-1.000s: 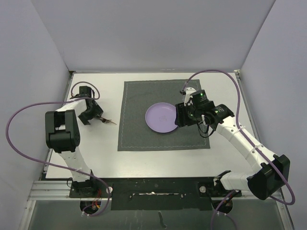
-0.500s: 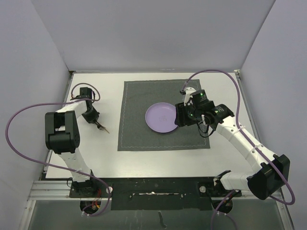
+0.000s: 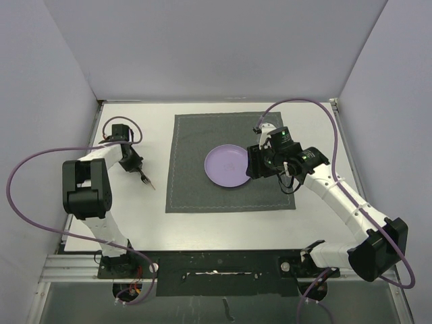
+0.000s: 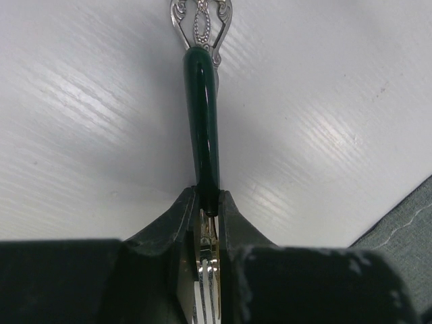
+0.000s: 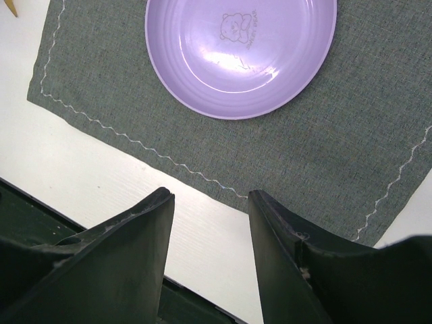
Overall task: Set the dinner table for one person
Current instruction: Pick up the knife at the center of the board.
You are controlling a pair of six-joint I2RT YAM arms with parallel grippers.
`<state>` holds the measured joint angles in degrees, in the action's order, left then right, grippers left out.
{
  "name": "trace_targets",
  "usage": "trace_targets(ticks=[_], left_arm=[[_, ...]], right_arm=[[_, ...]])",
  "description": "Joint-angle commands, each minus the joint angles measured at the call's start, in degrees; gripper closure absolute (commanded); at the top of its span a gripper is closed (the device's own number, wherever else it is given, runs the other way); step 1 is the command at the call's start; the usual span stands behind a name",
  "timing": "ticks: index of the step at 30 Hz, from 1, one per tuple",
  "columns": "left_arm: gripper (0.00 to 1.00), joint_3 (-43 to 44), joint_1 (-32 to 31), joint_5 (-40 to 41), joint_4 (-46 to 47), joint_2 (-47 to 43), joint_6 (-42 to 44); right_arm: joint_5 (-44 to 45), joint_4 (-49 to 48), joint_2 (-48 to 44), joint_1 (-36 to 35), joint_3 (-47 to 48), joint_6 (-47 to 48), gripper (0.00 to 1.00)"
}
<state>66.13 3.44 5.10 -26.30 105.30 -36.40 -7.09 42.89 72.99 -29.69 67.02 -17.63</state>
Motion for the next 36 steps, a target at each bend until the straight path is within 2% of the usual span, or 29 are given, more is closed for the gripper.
trace_targets(ticks=[1,10,14,21,25,31,36], left_arm=[[1.00,-1.0,-0.3,-2.7,-2.4,-7.4,0.0],[1.00,0.3,-1.5,-5.9,-4.0,-22.2,1.2],[1.00,0.1,-1.6,-6.0,-6.3,-25.8,1.5],[1.00,-3.5,-3.8,-12.9,-2.6,-29.1,3.1],[1.00,-6.4,-5.4,-12.6,-0.7,-30.5,3.0],[1.00,-16.8,-5.7,-4.2,5.1,-40.8,-10.3],[1.00,-20.9,-6.3,1.7,6.5,-45.8,-22.7]], right_arm=[[0.3,-2.3,0.1,-0.1,-0.2,-0.7,0.52],[-1.1,-3.7,1.4,-0.3,-0.6,-1.6,0.52],[-1.6,-4.3,2.1,-0.9,-0.5,-1.9,0.52],[-2.3,-5.0,4.2,-3.5,0.9,-0.1,0.51],[-1.4,-4.6,6.0,-4.9,2.7,0.2,0.51],[-0.9,-5.2,7.5,-7.6,3.9,-0.4,0.51],[0.7,-4.7,9.0,-10.5,5.5,-0.9,0.51]])
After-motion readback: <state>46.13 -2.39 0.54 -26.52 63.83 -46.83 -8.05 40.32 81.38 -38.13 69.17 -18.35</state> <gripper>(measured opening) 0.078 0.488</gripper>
